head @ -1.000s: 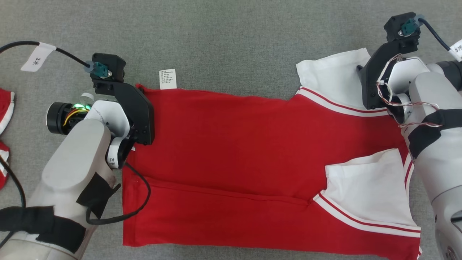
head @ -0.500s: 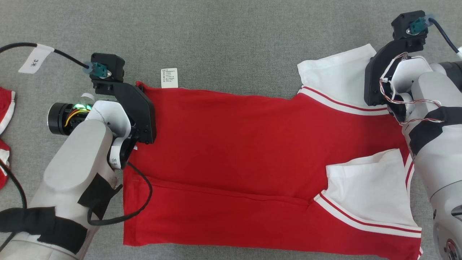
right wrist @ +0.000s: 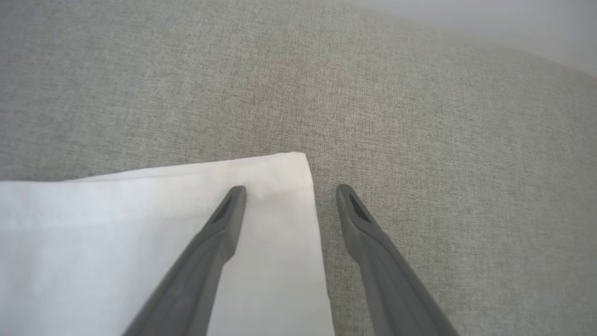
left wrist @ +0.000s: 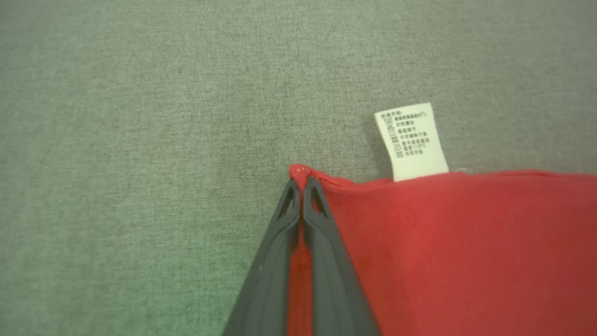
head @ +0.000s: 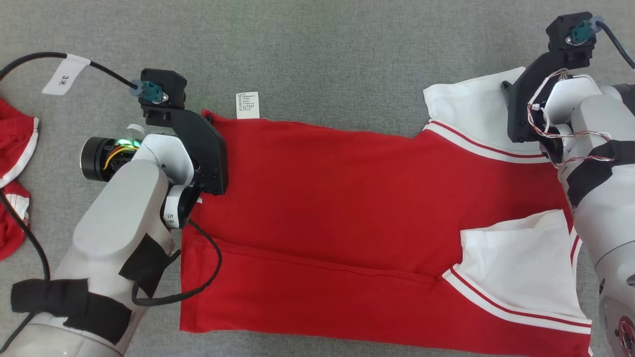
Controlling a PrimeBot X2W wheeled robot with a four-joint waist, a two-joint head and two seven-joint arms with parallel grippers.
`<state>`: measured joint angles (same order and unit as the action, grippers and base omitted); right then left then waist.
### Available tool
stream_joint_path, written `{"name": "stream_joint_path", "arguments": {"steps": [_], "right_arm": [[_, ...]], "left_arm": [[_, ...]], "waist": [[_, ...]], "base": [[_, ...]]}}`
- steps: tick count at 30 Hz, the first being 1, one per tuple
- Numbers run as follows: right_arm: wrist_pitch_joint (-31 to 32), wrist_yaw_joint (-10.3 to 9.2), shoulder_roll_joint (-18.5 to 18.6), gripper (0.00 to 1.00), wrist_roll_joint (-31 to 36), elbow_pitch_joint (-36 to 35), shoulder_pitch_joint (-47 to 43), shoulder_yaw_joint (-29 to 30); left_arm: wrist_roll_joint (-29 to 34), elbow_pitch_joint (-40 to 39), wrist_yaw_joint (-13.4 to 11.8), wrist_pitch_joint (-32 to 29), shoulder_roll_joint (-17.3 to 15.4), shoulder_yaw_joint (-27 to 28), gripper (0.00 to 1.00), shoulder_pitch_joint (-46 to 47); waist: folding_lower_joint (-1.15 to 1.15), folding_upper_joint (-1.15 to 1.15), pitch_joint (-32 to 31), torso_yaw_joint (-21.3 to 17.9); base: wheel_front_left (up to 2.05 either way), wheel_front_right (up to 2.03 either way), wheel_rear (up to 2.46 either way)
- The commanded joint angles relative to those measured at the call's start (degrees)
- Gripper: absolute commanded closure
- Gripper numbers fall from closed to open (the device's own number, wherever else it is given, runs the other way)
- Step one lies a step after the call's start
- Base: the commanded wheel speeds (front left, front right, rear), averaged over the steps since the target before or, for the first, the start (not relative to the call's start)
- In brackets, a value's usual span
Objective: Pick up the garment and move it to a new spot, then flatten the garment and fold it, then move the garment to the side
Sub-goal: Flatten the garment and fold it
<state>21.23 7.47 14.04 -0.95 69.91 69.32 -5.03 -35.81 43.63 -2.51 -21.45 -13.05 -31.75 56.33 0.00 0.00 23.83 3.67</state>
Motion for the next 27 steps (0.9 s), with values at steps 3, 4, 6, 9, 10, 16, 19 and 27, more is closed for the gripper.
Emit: {"name": "stream_joint_path", "arguments": {"steps": [3,4,6,9,10,16,19,27], "right_arm": [[0.0,0.07,-0.1,0.09,0.7,1.1,-0.5,0.1],[0.1,0.07,-0.1,0.26,0.7,1.3,-0.6,0.3],[0.4,0.07,-0.3,0.64,1.2,1.5,-0.8,0.5],[0.2,0.06,-0.3,1.00,1.7,1.8,-1.0,0.8],[-0.2,0.06,-0.1,1.00,2.0,1.8,-1.1,0.9],[-5.5,0.06,-0.9,1.00,3.3,-0.1,-1.3,2.5],[-9.1,0.06,-1.4,1.00,3.6,-0.9,-1.9,2.6],[-20.7,0.06,-1.9,1.00,1.7,-3.6,-4.9,0.7]], "left_arm": [[-0.5,0.0,0.2,0.4,0.3,-0.3,1.00,-0.4],[-0.6,0.0,0.2,0.5,0.3,-0.3,1.00,-0.5],[-0.7,-0.1,0.1,0.8,0.4,-0.4,1.00,-0.6],[-0.8,-0.2,0.1,1.2,0.5,-0.5,1.00,-0.7],[-0.9,-0.2,0.0,1.3,0.7,-0.5,1.00,-0.7],[-0.4,-0.3,-0.7,4.3,0.9,-0.2,1.00,-1.0],[-0.1,-0.3,-1.8,8.0,1.5,0.3,1.00,-1.4],[1.2,1.1,-3.6,19.0,3.2,0.9,1.00,-3.3]], "waist": [[0.00,0.00,-0.2,0.3],[0.00,0.00,-0.2,0.3],[0.00,0.00,-0.2,0.4],[0.00,0.00,0.0,0.4],[0.00,0.00,0.0,0.3],[0.00,0.00,-0.2,-0.4],[0.00,0.00,-0.9,-0.5],[0.00,0.00,-4.9,-0.9]], "base": [[0.00,0.00,0.00],[0.00,0.00,0.00],[0.00,0.00,0.00],[0.00,0.00,0.00],[0.00,0.00,0.00],[0.00,0.00,0.00],[0.00,0.00,0.00],[0.00,0.00,0.00]]}}
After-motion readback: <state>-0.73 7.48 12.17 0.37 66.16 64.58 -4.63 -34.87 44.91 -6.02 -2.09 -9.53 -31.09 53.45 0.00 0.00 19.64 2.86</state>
